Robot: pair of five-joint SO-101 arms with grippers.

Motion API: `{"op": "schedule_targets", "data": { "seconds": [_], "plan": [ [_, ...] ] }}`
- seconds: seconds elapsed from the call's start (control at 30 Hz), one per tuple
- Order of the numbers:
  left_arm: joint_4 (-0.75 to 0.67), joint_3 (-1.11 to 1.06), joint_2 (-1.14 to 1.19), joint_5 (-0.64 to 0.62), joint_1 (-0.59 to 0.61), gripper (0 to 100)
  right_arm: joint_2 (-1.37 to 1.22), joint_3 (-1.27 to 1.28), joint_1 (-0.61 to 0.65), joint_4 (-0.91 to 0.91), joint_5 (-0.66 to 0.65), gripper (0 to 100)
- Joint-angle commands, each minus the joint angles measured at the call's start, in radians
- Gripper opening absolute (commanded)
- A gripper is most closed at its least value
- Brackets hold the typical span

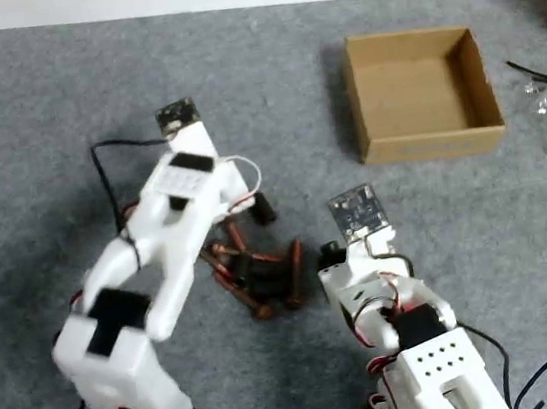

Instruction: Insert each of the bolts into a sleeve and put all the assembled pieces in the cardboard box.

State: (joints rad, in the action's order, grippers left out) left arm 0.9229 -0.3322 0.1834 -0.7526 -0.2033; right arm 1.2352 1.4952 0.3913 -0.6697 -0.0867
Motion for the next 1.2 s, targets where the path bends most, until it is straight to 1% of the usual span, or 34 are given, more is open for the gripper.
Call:
{"op": "schedule_targets", "data": {
  "seconds": [0.0,0.13,0.27,0.37,0.47,0.53,0.67,1.07,1.17],
  "plan": [
    [-0.069,-0.159,-0.297,0.003,0.01,0,0.019,-0.004,-0.012,0.041,-0.02,0.4],
    [-0.192,-0.343,-0.506,0.008,0.01,0,0.019,-0.004,-0.013,0.041,-0.02,0.4],
    [-0.242,-0.46,-0.688,0.068,0.01,0,0.019,-0.004,-0.013,0.042,-0.02,0.4],
    [-0.281,-0.535,-0.788,0.068,0.01,0,0.019,-0.004,-0.013,0.042,-0.02,0.4],
    [-0.302,-0.607,-0.877,0.077,0.01,0,0.019,-0.002,-0.013,0.042,-0.02,0.4],
    [-0.313,-0.651,-0.935,0.109,0.01,0,0.021,0.013,-0.012,0.054,-0.02,0.4],
    [-0.345,-0.743,-1.073,0.117,0.01,0,0.021,0.022,-0.012,0.084,-0.018,0.4],
    [-0.344,-0.995,-1.57,0.117,0.01,0,0.024,0.021,-0.012,0.085,-0.018,0.4],
    [-0.344,-1.061,-1.684,0.117,0.01,0,0.085,0.025,-0.01,0.082,-0.014,0.4]
  ]
}}
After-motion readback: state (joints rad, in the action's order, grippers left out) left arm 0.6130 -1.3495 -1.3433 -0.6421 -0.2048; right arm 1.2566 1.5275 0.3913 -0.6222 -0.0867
